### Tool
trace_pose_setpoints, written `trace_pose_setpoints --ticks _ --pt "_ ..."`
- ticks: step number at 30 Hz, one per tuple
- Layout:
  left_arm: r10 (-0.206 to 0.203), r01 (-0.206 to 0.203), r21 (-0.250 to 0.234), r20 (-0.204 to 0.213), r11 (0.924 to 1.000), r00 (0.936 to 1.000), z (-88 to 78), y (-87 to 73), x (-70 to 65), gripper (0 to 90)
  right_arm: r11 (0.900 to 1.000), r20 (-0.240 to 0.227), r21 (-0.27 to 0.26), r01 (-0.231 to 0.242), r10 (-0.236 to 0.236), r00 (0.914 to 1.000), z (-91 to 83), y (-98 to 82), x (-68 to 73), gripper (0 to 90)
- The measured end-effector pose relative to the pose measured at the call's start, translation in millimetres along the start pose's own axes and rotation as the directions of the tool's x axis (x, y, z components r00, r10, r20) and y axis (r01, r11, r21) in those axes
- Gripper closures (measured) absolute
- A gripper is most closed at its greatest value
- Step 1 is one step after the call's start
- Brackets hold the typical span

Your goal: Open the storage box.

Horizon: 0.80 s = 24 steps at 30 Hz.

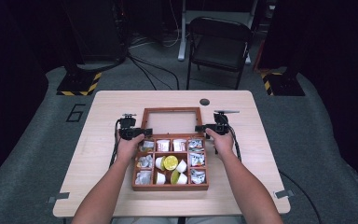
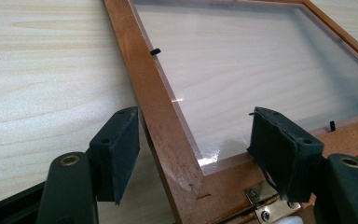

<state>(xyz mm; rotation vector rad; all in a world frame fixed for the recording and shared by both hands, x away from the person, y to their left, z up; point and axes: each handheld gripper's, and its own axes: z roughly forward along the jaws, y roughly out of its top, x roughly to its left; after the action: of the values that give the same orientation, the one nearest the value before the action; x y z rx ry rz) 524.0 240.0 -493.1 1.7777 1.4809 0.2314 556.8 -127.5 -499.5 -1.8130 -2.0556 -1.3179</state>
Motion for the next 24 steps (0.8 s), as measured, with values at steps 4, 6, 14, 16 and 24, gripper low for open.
trace_pose_setpoints --ticks 4,6,14,16,24 --pt "-0.007 0.007 0.006 -0.006 1.0000 1.0000 -2.3 0.1 1.0 32.9 1.000 0.025 -0.009 0.020 -0.020 0.9995 -0.2 -0.8 2.5 49.6" --pt "-0.007 0.007 0.006 -0.009 1.0000 0.9999 -5.2 -0.2 2.3 32.9 1.000 0.049 -0.009 0.013 -0.012 0.9987 -3.6 -0.7 6.0 48.9" --pt "-0.004 0.004 -0.015 0.013 0.9999 0.9999 -20.6 1.6 1.9 33.3 0.996 0.087 -0.044 0.079 -0.075 0.9933 -24.7 1.1 12.9 46.5" --pt "-0.004 0.005 -0.017 0.016 0.9998 0.9999 -25.1 1.9 -0.9 33.6 0.991 0.097 -0.043 0.125 -0.120 0.9880 -29.5 0.0 19.7 45.4" --pt "0.056 -0.055 -0.025 0.030 0.9982 0.9980 -45.3 -0.5 -9.5 33.6 0.946 0.105 -0.032 0.323 -0.318 0.9421 -49.0 -20.4 57.3 44.3"
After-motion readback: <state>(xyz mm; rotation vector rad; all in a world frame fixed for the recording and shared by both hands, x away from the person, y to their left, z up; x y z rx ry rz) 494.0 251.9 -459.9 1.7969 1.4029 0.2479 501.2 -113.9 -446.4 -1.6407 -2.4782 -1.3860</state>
